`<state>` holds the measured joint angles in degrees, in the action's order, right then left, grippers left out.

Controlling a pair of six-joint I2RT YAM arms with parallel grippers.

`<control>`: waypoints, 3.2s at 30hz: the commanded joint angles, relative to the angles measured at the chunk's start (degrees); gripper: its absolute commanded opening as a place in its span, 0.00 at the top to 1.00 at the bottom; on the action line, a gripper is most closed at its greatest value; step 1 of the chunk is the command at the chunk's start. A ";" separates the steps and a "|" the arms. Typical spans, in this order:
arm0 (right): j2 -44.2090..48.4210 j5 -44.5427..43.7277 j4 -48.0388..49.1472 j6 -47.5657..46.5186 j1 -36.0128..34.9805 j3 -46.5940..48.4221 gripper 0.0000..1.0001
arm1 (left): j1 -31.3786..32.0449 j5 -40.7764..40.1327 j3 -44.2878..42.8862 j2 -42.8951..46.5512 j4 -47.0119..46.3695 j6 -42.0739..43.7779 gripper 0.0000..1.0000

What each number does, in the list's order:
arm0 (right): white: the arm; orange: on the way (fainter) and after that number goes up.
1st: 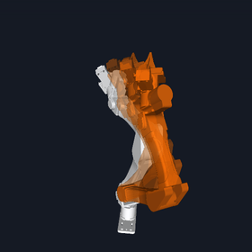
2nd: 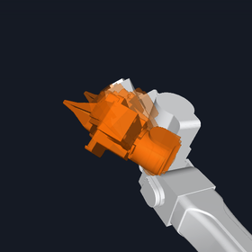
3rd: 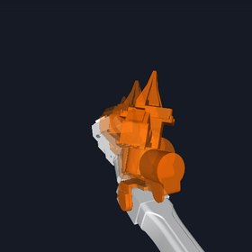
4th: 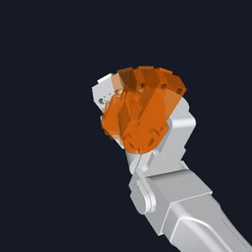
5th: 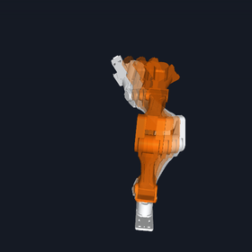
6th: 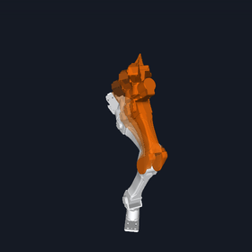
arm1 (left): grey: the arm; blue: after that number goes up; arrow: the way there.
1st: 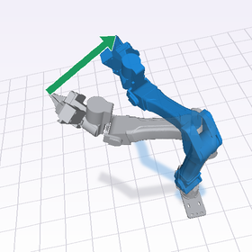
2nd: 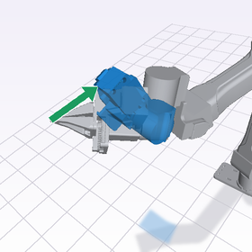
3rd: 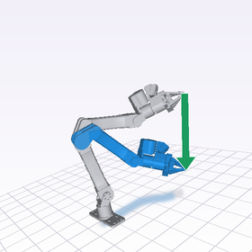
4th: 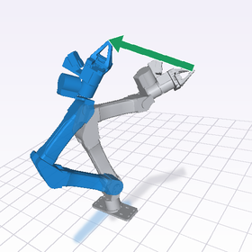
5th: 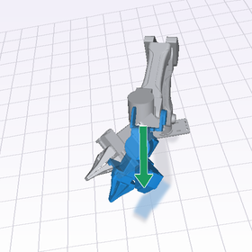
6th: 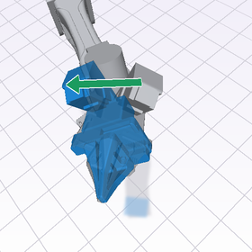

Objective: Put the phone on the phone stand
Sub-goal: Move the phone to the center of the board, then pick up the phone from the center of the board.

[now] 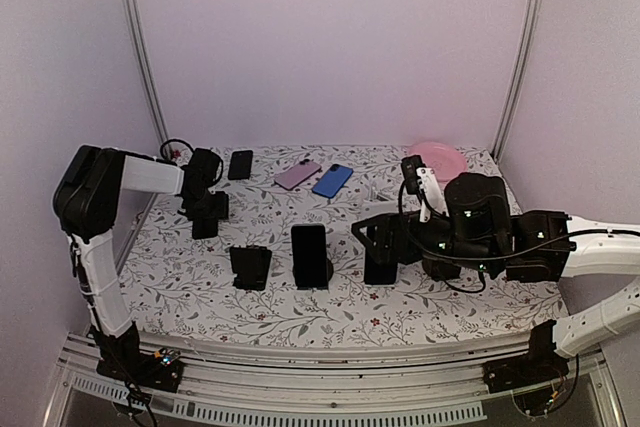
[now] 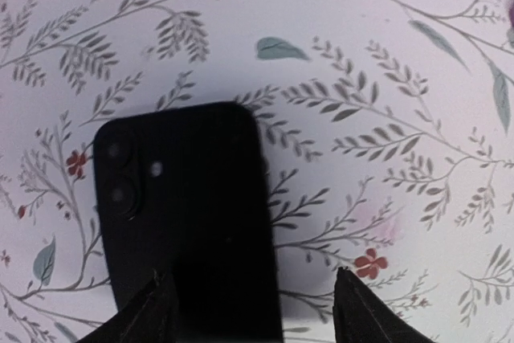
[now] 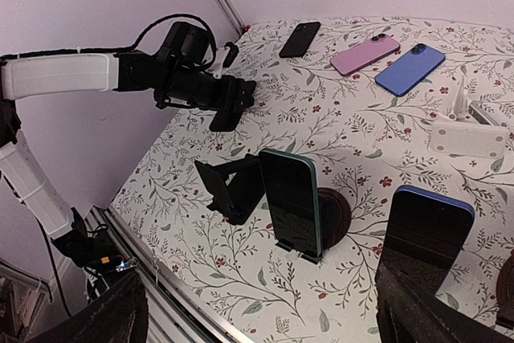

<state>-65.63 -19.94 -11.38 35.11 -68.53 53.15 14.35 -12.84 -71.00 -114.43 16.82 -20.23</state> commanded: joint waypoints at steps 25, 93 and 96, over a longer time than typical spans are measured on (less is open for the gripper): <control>3.12 1.93 3.80 1.01 -1.17 -3.55 0.01 | -0.37 -2.04 5.92 4.00 5.29 -7.70 0.10; 3.27 3.04 6.97 1.08 -2.40 -5.18 0.01 | 11.93 -5.58 27.09 16.72 2.28 -20.85 0.31; 2.71 3.20 7.20 0.86 -2.42 -4.81 0.01 | 11.93 -5.85 28.65 18.93 1.21 -20.85 0.33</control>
<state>-63.48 -16.80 -5.48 36.21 -70.50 48.23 25.87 -21.12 -45.47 -96.23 15.51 -41.63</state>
